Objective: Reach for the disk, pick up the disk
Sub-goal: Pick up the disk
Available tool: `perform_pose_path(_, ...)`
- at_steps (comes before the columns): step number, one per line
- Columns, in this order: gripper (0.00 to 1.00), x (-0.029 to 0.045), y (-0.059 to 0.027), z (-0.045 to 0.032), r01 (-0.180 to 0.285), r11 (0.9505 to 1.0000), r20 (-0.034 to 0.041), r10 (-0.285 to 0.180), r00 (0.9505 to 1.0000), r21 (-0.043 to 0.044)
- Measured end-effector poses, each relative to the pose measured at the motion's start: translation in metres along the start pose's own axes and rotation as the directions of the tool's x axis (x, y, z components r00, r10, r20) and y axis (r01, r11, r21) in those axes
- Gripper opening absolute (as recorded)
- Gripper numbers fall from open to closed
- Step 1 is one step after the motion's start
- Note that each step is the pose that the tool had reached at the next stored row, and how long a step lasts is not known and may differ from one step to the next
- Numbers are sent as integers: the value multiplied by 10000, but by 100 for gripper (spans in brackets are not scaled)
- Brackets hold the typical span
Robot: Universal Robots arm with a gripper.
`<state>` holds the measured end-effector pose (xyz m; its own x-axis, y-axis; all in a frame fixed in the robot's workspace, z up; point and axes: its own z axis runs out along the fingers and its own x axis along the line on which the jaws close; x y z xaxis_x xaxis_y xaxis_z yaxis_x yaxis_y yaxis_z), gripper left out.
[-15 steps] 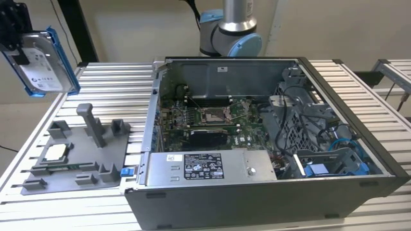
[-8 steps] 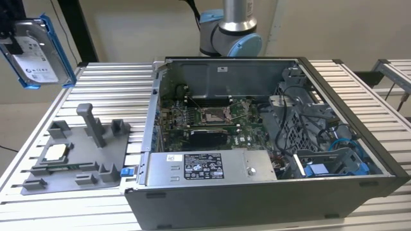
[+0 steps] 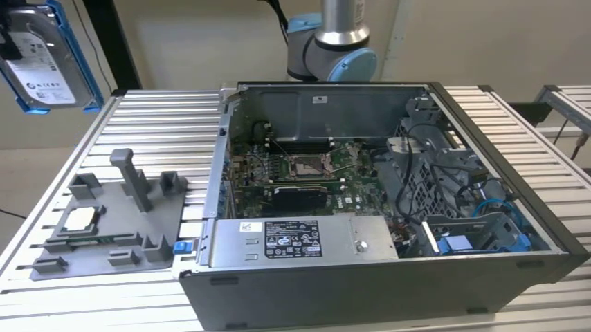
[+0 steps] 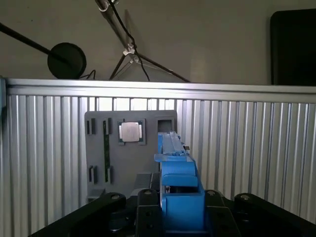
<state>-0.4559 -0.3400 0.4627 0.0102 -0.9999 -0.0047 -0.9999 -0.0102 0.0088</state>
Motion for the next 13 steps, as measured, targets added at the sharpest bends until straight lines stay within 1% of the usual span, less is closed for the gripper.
perform_pose_path(7,0,-1,2,-225,0,10000,-1,0,10000,-2)
perform_pose_path(13,0,-2,3,-366,0,10000,-1,0,10000,-2)
